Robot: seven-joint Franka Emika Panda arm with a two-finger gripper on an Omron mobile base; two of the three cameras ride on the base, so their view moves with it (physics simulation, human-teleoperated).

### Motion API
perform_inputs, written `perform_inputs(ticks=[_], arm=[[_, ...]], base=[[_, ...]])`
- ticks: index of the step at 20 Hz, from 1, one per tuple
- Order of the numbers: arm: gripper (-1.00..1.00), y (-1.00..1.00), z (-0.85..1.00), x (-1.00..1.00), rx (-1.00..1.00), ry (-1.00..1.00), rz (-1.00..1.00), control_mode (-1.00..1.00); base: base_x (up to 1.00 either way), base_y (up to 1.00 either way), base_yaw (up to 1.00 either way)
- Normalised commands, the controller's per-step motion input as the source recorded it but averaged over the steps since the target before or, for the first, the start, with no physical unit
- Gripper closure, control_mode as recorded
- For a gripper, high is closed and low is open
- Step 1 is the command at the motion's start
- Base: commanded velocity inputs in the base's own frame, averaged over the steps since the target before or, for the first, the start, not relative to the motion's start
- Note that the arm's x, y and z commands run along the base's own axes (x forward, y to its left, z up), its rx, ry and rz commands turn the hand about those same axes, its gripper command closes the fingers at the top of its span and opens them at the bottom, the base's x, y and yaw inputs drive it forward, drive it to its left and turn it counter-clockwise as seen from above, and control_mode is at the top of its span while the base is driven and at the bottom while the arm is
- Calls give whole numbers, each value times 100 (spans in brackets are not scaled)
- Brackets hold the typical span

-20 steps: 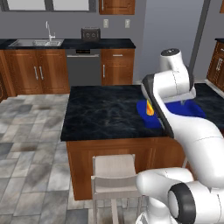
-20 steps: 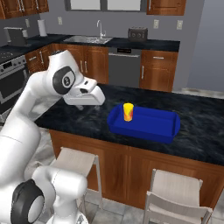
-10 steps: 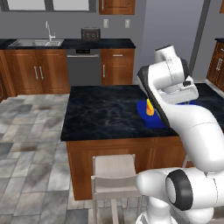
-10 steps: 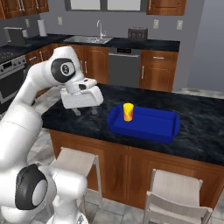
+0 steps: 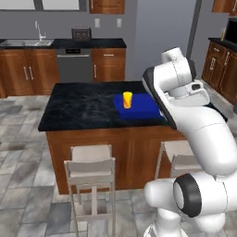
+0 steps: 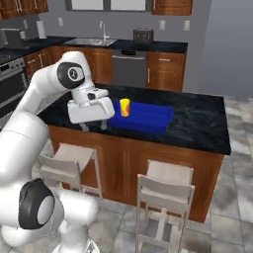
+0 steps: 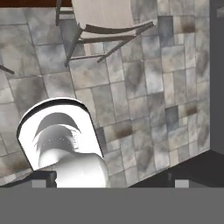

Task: There is a tray on the dining counter. Grab the cup, mug, and pitcher and place them on the tray. The pitcher may be placed next to the tray if it cannot fit the tray.

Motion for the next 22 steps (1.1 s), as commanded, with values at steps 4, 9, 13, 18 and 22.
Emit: perform_inputs(ticks=[4, 9, 13, 18, 22], arm=[[-100, 0, 0, 0, 0, 0, 0, 100], [-100, 0, 0, 0, 0, 0, 0, 100], [-100, 0, 0, 0, 0, 0, 0, 100], [-100, 0, 0, 0, 0, 0, 0, 100], [-100, 0, 0, 0, 0, 0, 0, 100]], base=[[-49, -100, -1], [9, -100, 0], [32, -100, 1], [53, -100, 1], [73, -100, 0]])
